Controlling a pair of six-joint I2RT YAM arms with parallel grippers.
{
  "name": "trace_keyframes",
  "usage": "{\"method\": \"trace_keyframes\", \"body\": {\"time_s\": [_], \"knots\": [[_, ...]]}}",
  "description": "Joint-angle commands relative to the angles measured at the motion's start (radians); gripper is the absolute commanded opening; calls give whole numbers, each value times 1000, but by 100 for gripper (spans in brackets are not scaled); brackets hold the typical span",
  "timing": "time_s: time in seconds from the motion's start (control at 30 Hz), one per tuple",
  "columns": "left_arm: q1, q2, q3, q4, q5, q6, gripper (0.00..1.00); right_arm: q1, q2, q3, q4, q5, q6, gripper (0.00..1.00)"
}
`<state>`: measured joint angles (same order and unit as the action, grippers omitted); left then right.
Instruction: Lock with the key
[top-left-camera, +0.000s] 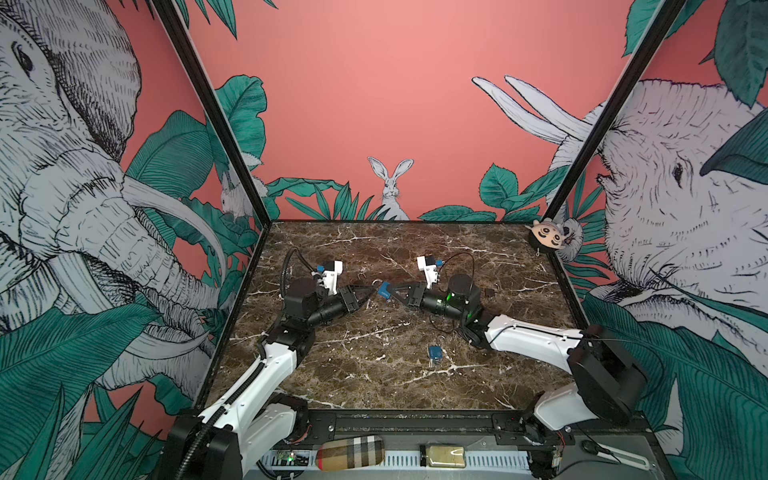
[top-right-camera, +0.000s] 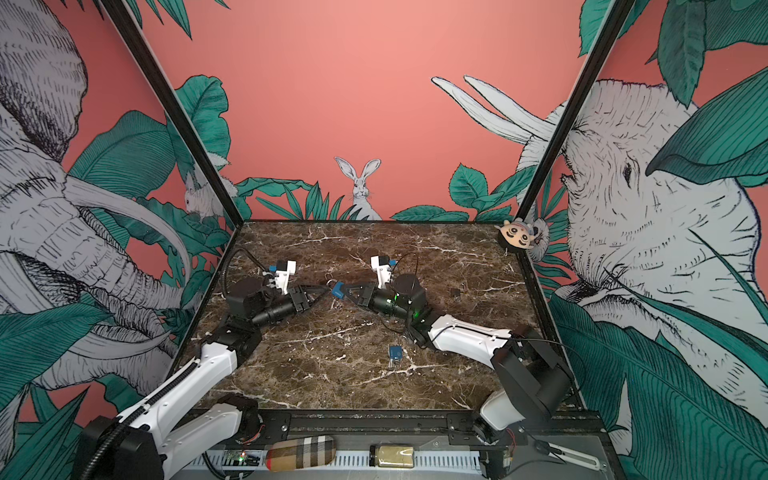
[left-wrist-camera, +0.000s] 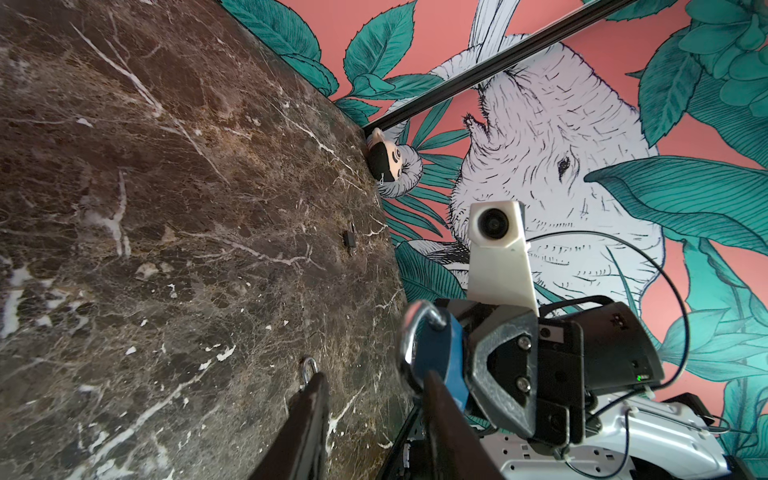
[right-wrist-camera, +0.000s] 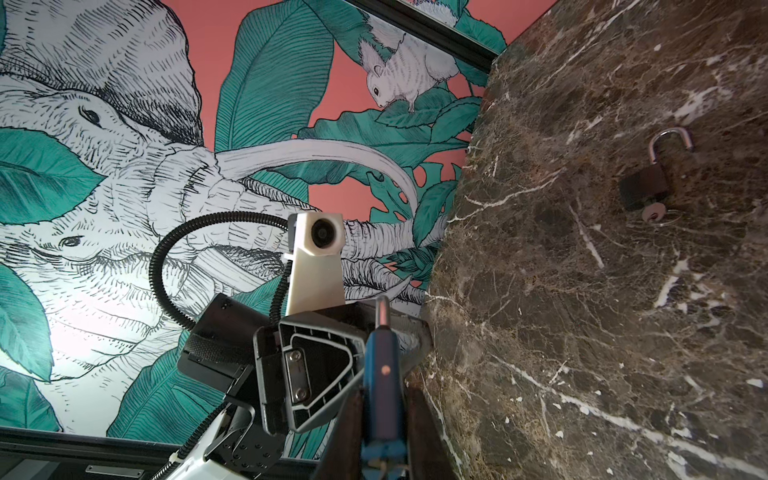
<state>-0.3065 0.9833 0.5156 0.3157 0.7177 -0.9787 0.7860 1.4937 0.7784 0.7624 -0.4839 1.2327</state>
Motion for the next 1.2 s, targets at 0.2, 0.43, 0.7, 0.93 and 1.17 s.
{"method": "trace_keyframes", "body": {"time_s": [0.2,0.43,0.7,0.93,1.17], "knots": [[4,13,-32,140,9,-65,37,-2,18,2,121,-18,17,0],[3,40,-35,179,7,-81,34,6,29,7,132,-23,21,0],[3,62,-31,206,3,-90,28,13,44,15,146,-26,25,0],[2,73,-31,217,17,-93,24,18,47,22,147,-27,25,0],[0,80,-30,222,14,-95,24,25,61,38,150,-33,25,0]]}}
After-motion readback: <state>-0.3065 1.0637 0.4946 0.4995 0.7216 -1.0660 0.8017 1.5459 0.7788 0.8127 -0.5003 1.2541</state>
